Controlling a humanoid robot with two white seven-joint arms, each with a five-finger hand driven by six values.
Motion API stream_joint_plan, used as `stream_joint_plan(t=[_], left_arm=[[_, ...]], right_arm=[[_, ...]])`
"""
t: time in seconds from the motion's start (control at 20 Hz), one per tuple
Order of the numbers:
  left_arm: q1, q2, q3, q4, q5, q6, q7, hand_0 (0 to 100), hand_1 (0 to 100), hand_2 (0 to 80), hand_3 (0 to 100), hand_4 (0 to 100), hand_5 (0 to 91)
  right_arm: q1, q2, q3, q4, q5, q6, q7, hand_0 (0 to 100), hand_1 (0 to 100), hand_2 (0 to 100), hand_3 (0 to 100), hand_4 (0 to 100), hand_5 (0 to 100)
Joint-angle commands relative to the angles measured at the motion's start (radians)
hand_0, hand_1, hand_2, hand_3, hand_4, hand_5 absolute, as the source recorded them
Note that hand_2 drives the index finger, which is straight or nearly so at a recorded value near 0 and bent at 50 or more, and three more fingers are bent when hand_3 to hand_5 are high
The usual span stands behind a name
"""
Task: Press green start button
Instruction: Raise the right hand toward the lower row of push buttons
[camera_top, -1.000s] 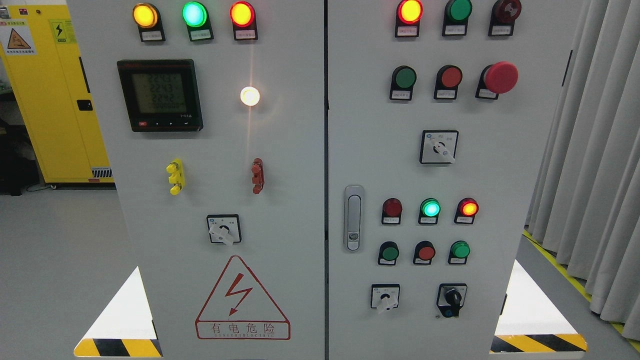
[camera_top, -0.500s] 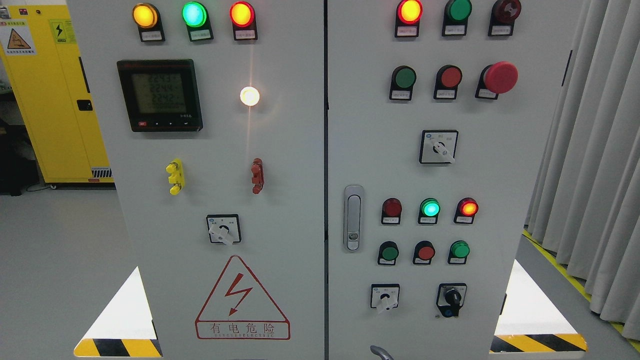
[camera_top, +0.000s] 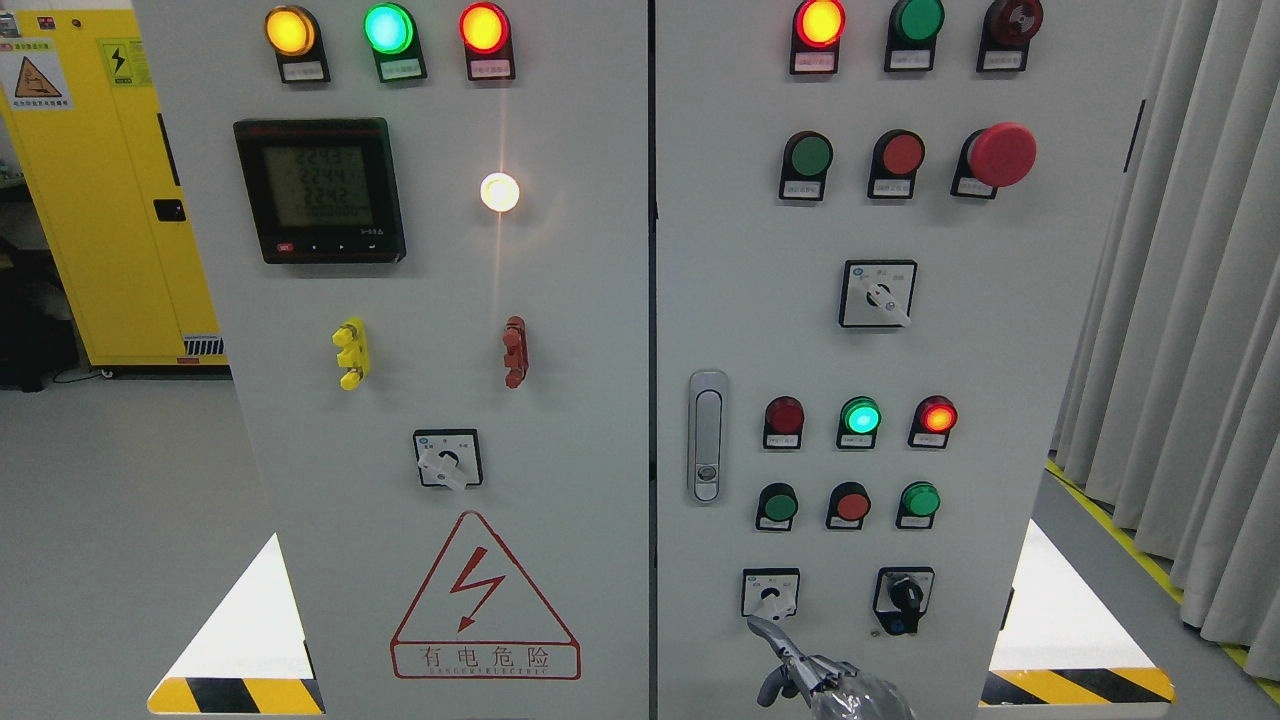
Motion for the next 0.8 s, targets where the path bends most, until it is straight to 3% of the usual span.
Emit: stream_joint_plan(t=[0.0,0.75], left_arm=[[0.006,-0.004,-0.001,-0.029,0.0,-0.001,-0.001,12,56,0.0,0,0,0.0],[0.006,-0.004,-0.001,-0.029,0.0,-0.001,0.001,12,56,0.0,0,0,0.0]], right_arm=[[-0.096,-0.013,-0.01,0.005,0.031,0.008,0.008,27,64,6,56,59,50],[-0.183,-0.013,-0.064,0.096,0.041,0.025,0.013,26,65,6,59,61,55]])
